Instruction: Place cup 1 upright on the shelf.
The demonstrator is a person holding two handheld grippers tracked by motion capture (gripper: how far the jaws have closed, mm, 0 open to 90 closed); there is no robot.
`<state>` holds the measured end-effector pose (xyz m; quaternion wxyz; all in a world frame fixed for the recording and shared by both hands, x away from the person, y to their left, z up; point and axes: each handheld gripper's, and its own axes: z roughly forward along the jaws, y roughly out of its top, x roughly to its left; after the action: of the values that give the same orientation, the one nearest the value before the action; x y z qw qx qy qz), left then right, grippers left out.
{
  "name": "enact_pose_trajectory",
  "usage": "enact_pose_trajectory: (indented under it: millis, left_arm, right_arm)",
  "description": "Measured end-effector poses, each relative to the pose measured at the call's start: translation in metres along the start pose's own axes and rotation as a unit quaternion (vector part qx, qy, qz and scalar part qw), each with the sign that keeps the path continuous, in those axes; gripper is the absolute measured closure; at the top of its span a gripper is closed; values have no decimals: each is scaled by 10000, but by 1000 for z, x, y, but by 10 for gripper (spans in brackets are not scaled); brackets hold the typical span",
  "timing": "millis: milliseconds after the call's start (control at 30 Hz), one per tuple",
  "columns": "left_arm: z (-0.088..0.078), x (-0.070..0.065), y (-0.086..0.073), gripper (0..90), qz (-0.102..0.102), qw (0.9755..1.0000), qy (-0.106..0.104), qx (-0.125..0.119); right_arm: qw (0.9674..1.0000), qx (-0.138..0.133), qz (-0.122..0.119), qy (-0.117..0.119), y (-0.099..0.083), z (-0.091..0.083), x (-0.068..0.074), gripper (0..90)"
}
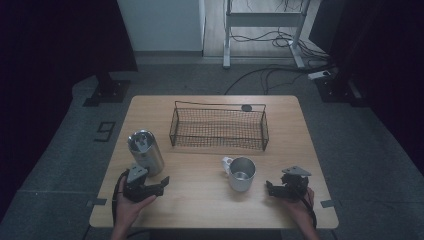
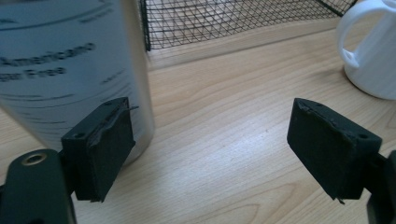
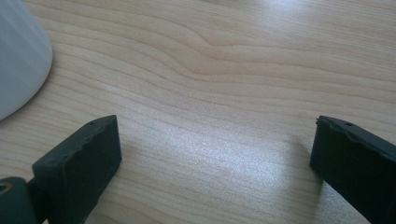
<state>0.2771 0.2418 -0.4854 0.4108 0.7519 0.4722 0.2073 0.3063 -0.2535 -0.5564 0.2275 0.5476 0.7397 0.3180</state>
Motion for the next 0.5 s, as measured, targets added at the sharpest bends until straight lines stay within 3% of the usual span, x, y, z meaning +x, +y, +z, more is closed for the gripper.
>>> enact_pose_trajectory:
  millis: [167,500]
  left_arm:
    - [-3,7,-1,149,-97,9999,74,-34]
    - [-7,14,-2,144,-246,9996,10,-101]
  right_arm:
    - [10000,0,0,0,0,0,0,16]
    - [10000,0,0,0,0,0,0,16]
